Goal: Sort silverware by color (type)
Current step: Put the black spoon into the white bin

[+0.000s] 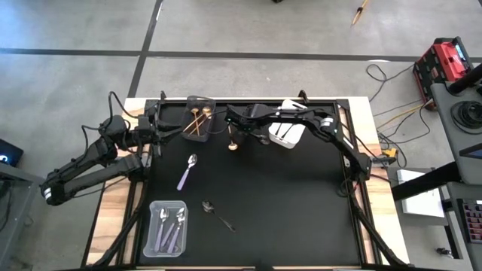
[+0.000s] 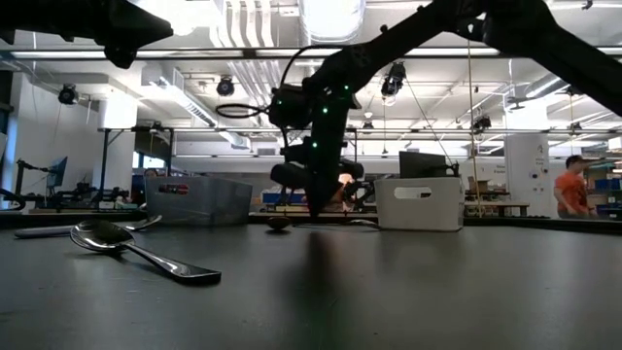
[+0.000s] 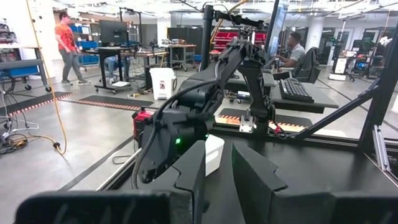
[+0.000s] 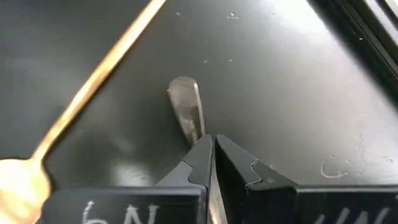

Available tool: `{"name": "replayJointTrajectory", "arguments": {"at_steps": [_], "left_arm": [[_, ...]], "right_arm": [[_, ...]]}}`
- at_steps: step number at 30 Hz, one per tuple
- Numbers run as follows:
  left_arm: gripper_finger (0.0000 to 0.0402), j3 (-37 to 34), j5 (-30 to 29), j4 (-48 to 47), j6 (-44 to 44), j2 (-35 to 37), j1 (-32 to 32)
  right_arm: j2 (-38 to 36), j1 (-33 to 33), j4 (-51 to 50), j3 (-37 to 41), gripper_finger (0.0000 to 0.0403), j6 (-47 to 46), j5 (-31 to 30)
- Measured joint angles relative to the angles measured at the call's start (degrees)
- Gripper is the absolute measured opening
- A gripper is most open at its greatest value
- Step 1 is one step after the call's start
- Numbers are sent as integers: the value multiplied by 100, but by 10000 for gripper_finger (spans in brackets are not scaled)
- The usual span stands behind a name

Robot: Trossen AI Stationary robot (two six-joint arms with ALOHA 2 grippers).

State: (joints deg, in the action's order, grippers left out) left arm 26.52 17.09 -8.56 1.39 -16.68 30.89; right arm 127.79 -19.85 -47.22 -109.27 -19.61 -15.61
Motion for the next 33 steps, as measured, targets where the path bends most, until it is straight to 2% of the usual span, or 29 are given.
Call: {"name": "replayJointTrajectory", "arguments": {"at_steps": [25,33], "left_arm": [[61,2,0,-2,0,27,0],[61,2,-1,-2,2,32,1]], "right_arm": [[250,18,259,52,12,-101,-89],[237,84,209,26,12,-162,192]]}}
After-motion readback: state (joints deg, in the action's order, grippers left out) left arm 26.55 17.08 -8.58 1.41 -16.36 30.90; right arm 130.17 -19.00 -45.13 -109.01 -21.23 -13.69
